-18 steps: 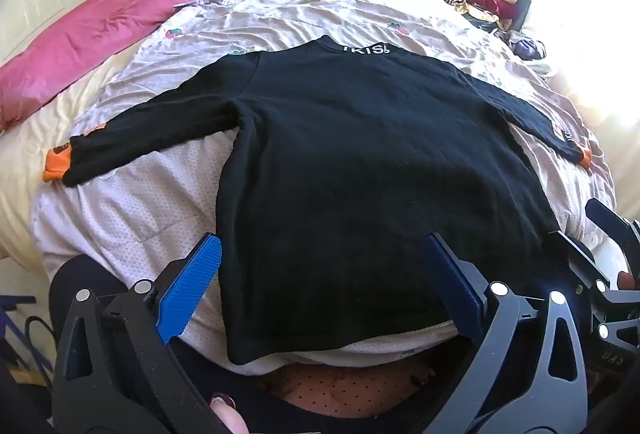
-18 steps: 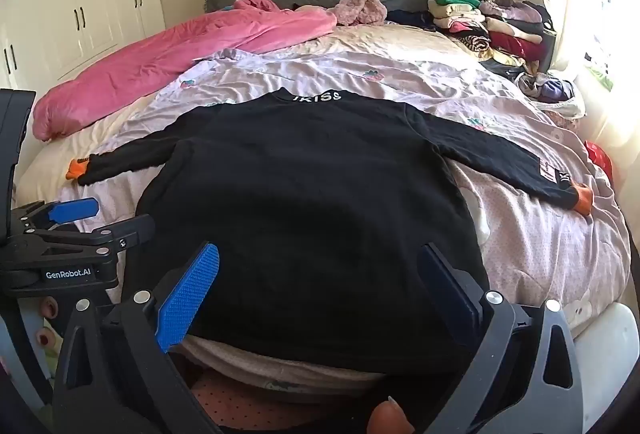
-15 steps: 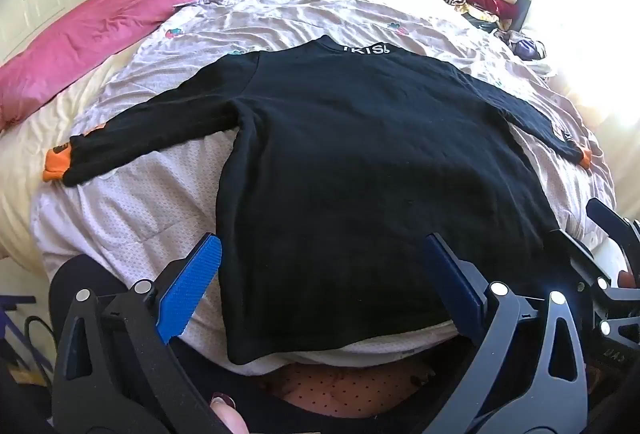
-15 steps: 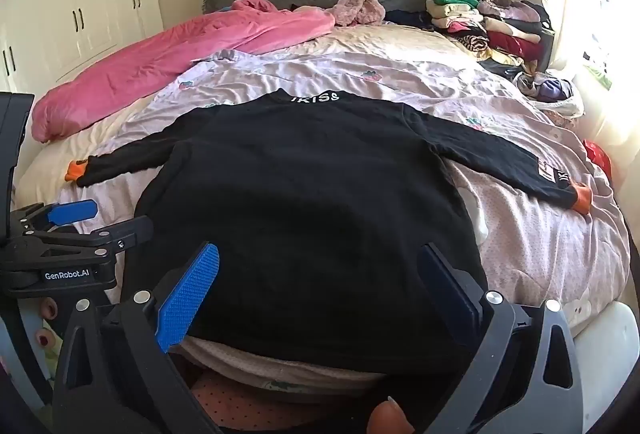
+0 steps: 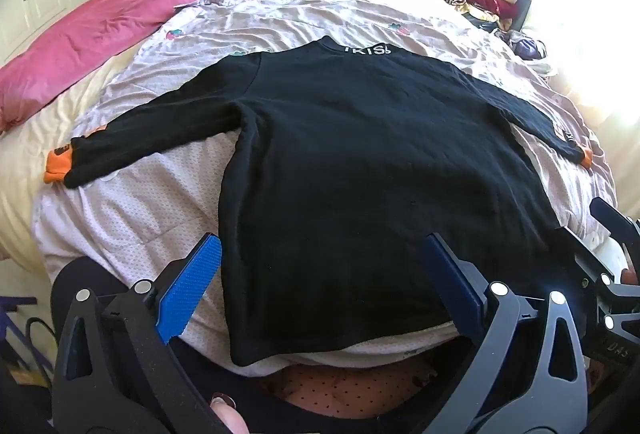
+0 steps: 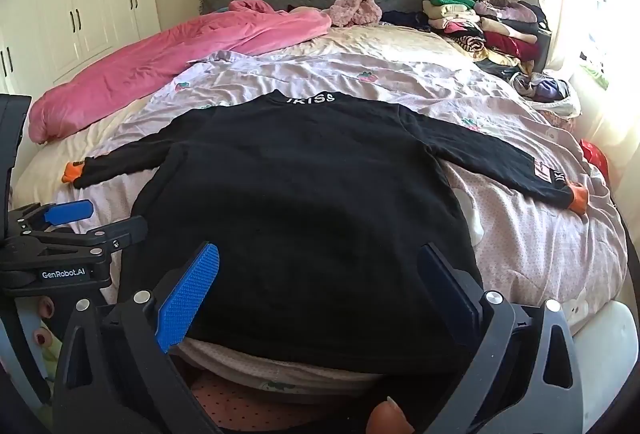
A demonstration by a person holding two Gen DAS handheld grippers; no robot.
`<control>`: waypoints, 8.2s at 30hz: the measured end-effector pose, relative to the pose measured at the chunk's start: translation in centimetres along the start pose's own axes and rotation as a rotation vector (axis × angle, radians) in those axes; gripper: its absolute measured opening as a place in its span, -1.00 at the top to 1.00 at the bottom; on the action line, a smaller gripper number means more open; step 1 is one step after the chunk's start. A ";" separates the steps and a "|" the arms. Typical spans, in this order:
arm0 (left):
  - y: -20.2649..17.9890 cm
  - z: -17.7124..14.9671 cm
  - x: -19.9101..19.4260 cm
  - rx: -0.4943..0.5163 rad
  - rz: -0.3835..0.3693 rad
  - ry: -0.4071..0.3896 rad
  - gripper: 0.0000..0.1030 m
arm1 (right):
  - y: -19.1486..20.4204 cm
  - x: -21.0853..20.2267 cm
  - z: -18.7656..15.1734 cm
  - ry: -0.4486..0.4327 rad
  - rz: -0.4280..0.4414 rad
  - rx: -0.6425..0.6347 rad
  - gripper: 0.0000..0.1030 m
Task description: Fold small clothes
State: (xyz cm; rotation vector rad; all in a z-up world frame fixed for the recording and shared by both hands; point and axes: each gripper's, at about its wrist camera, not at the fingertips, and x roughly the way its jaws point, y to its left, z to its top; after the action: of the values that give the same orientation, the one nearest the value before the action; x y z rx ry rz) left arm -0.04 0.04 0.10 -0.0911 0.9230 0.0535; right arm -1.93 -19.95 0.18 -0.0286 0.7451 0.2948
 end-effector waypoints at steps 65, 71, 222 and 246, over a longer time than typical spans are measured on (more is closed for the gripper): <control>0.3 2.2 0.9 -0.007 -0.001 -0.022 -0.83 | -0.6 0.5 0.9 -0.009 -0.005 0.007 -0.92; 0.4 3.7 1.0 -0.008 0.001 -0.043 -0.83 | -1.4 0.6 2.6 -0.027 -0.018 0.018 -0.92; -5.7 15.8 21.0 -0.209 -0.381 0.122 -0.09 | -14.0 18.3 14.7 -0.048 0.105 0.177 0.48; -12.0 16.7 22.4 -0.202 -0.447 0.128 0.93 | -21.9 16.0 13.8 -0.095 -0.014 0.369 0.46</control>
State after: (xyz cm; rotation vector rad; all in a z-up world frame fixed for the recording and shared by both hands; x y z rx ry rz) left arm 27.72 -10.01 -7.07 -0.4902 1.0047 -0.2771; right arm 24.36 -35.08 -2.14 0.3277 0.6952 0.1411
